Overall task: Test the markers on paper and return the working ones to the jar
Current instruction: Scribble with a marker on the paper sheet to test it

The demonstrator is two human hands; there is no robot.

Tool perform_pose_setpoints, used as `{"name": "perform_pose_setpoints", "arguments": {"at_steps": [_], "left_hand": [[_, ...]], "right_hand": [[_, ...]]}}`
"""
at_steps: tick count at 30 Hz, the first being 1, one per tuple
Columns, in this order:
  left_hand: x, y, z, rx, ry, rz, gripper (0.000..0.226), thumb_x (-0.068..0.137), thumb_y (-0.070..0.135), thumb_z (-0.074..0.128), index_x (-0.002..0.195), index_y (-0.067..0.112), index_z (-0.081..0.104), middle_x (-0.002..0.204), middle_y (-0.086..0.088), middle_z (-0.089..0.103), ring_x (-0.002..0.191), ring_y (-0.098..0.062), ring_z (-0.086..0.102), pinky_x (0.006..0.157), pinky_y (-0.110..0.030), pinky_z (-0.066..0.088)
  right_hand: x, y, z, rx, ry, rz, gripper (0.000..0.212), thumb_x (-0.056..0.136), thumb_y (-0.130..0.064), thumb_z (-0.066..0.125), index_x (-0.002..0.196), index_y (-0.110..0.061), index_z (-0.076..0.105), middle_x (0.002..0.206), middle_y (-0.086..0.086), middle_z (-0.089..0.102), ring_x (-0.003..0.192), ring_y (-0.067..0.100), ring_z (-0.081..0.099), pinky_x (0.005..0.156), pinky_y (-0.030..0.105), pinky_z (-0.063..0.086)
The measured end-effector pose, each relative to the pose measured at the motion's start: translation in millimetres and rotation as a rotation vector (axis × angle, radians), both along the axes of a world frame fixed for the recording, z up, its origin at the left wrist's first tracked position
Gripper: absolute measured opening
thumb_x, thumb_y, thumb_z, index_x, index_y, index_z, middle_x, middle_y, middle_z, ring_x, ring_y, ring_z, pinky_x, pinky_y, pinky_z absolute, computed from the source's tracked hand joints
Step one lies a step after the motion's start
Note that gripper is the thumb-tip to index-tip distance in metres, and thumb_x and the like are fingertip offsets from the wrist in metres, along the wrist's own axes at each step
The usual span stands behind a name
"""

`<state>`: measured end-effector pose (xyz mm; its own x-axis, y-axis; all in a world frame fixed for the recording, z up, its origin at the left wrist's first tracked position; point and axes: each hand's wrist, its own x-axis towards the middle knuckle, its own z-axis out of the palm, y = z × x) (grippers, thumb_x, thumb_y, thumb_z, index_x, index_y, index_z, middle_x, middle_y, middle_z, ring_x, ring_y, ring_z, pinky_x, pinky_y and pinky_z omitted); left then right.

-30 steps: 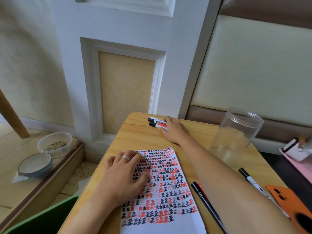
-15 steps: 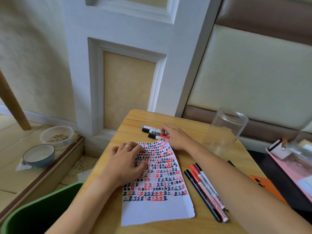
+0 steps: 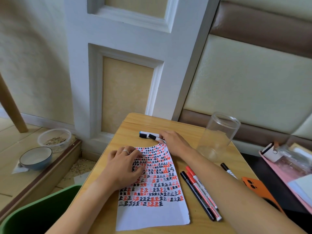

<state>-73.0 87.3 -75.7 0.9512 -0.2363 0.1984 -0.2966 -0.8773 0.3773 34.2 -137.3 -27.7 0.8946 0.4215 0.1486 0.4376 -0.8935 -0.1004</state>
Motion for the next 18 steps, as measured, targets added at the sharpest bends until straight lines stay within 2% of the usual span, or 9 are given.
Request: {"name": "perform_pose_setpoints", "arguments": {"at_steps": [5,7,11,13,18], "left_hand": [[1.1,1.2,-1.3,0.0,-0.008,0.001,0.052,0.095,0.065,0.042,0.142,0.043,0.045,0.152,0.012,0.038,0.143,-0.011,0.027,0.119,-0.042,0.008],[1.0,1.0,-2.0,-0.001,-0.015,0.002,0.052,0.094,0.065,0.042,0.142,0.043,0.046,0.151,0.011,0.039,0.143,-0.012,0.029,0.119,-0.042,0.009],[-1.5,1.8,-2.4,-0.015,-0.031,-0.001,0.051,0.094,0.065,0.044,0.14,0.043,0.047,0.15,0.011,0.041,0.141,-0.011,0.031,0.118,-0.041,0.011],[-3.4,2.3,-2.1,-0.033,-0.036,-0.008,0.053,0.092,0.067,0.045,0.14,0.043,0.047,0.149,0.01,0.042,0.14,-0.011,0.032,0.118,-0.042,0.012],[-13.5,0.1,6.7,-0.24,-0.161,-0.001,0.071,0.085,0.077,0.029,0.144,0.039,0.041,0.142,0.012,0.049,0.132,-0.008,0.042,0.116,-0.044,0.023]], "right_hand": [[-2.6,-2.6,5.1,0.129,0.07,-0.042,0.017,0.103,-0.034,0.057,0.11,-0.019,0.062,0.117,0.001,0.064,0.105,0.017,0.059,0.089,0.037,0.053],[-5.6,-4.4,7.0,0.149,0.069,-0.042,0.019,0.103,-0.034,0.057,0.112,-0.018,0.062,0.116,0.001,0.065,0.104,0.016,0.059,0.087,0.036,0.053],[-16.2,-9.5,14.3,0.242,-0.013,-0.036,0.018,0.106,-0.034,0.05,0.113,-0.019,0.059,0.107,-0.004,0.061,0.084,0.007,0.055,0.066,0.027,0.04],[-27.4,-11.6,23.9,0.313,-0.082,-0.001,0.014,0.107,-0.031,0.047,0.112,-0.02,0.055,0.104,-0.002,0.061,0.075,0.007,0.052,0.063,0.029,0.038],[-84.5,-3.4,35.5,0.341,-0.141,0.11,0.011,0.109,-0.028,0.044,0.109,-0.019,0.051,0.089,-0.003,0.058,0.072,0.012,0.054,0.06,0.028,0.04]]}}
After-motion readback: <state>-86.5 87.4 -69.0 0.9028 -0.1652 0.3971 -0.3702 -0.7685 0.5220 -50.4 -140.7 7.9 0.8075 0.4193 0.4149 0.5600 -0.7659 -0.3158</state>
